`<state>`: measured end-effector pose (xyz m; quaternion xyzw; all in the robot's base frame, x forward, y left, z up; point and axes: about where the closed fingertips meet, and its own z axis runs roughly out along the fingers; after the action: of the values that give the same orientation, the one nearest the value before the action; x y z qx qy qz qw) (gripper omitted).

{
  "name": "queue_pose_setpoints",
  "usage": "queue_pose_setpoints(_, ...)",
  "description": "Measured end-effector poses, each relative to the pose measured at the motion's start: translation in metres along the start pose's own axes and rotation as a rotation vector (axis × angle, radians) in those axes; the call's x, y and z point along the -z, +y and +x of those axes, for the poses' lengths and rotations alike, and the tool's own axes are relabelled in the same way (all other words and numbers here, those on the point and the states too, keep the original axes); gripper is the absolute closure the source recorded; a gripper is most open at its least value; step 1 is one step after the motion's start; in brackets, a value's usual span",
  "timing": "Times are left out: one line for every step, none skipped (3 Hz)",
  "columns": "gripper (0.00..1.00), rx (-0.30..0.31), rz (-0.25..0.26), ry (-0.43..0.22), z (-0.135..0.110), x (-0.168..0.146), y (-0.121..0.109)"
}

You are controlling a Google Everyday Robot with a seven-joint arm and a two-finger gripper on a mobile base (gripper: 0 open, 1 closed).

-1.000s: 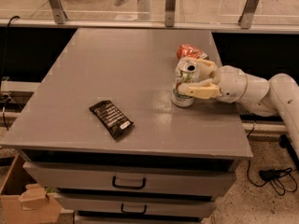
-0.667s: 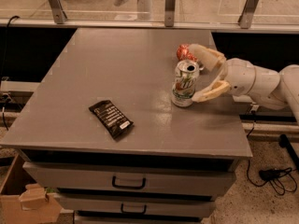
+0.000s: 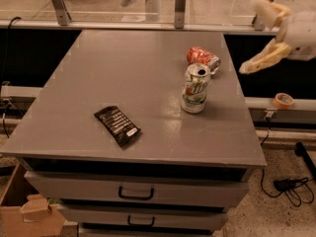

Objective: Place 7up can upright

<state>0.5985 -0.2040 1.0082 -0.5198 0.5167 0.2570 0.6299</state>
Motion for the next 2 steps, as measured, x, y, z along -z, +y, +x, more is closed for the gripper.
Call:
queue_pose_setpoints(0.0, 0.19, 0.172, 0.192, -0.073, 0.041, -0.048)
queue_pose_setpoints(0.0, 0.394, 0.373, 0.324, -0.152, 0.067, -0.088)
